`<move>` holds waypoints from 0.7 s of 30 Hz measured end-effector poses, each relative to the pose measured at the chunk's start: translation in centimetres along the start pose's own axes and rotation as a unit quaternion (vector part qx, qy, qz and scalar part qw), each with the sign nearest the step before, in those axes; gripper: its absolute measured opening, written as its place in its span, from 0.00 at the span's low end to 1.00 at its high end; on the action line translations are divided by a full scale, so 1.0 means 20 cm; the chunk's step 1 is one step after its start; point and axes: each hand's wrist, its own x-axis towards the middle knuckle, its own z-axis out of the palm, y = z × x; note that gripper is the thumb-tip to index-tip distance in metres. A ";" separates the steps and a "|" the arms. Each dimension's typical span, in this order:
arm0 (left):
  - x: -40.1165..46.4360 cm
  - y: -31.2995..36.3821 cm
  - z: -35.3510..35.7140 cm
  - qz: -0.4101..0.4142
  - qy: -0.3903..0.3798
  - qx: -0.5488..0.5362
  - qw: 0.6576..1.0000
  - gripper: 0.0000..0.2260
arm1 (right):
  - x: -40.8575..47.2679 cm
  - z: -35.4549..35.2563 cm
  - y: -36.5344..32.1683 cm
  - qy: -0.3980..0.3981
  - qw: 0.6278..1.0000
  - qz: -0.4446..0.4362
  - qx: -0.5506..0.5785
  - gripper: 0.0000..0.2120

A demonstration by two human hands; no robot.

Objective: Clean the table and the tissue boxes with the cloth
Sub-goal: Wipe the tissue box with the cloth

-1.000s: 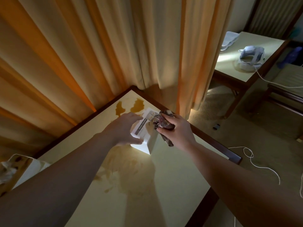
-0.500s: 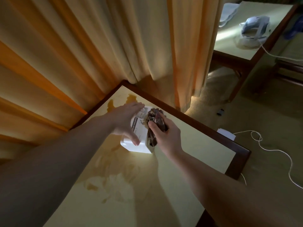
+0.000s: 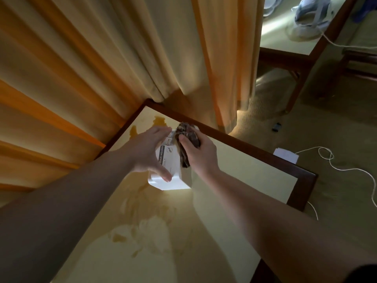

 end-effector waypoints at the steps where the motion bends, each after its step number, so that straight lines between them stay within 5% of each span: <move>1: -0.01 0.00 0.00 -0.002 0.002 -0.002 1.000 0.67 | 0.02 0.00 0.01 -0.005 1.000 -0.001 0.004 0.13; 14: 0.01 0.03 -0.01 0.001 -0.014 0.031 0.999 0.68 | -0.48 0.05 0.26 -0.026 0.995 0.072 0.063 0.21; 21: 0.02 0.03 -0.02 -0.002 -0.012 0.020 1.000 0.68 | -0.04 0.07 0.13 -0.014 0.997 0.064 0.040 0.15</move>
